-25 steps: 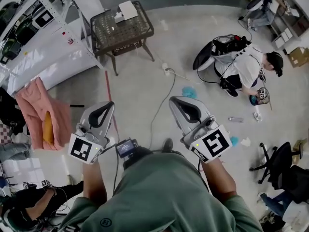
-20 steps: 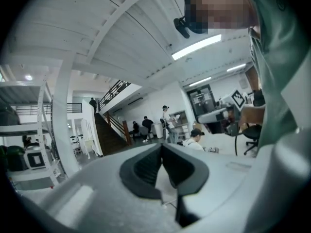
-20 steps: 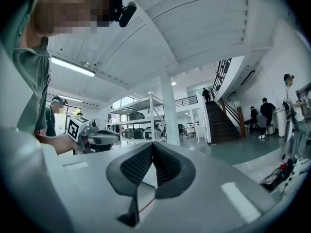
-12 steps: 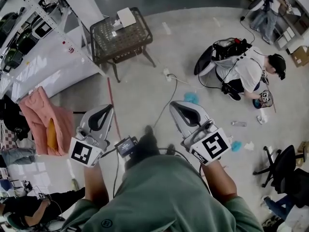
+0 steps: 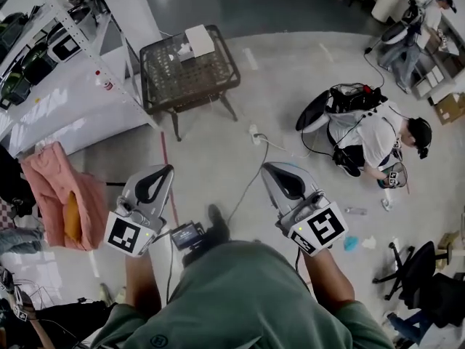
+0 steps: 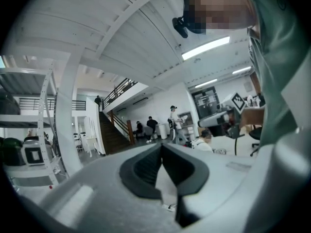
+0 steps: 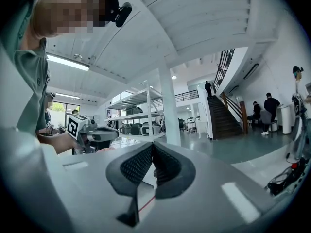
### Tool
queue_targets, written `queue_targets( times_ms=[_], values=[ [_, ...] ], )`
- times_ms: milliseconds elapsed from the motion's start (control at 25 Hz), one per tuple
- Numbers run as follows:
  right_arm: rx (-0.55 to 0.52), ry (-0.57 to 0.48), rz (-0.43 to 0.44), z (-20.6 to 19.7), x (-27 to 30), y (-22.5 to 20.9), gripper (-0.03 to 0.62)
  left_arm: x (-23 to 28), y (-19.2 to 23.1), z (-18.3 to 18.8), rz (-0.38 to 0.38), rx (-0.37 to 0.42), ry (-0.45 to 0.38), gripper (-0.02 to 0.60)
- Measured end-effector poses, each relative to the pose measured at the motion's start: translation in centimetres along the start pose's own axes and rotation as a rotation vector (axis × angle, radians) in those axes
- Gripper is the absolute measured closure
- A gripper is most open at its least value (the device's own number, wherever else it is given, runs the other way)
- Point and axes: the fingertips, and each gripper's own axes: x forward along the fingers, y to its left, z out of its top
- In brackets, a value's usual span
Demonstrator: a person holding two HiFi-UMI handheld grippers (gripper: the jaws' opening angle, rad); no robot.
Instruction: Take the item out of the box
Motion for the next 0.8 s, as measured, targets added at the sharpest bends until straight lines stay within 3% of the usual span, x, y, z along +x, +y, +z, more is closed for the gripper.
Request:
queue_targets(
  times_ms=[360,800],
  values=[
    [-0.034,0.013,-0.033,1.8,16.0,-1.2,0.586,0.5,15.7,-4.4,-0.008,-0.043,-0.038,0.577],
    [-0.040,0.090,-0.003,0.8,26.4,-1.3,0.586,-0.1,24.0,-8.9,0.016,-0.130,-0.050,0.577]
  ],
)
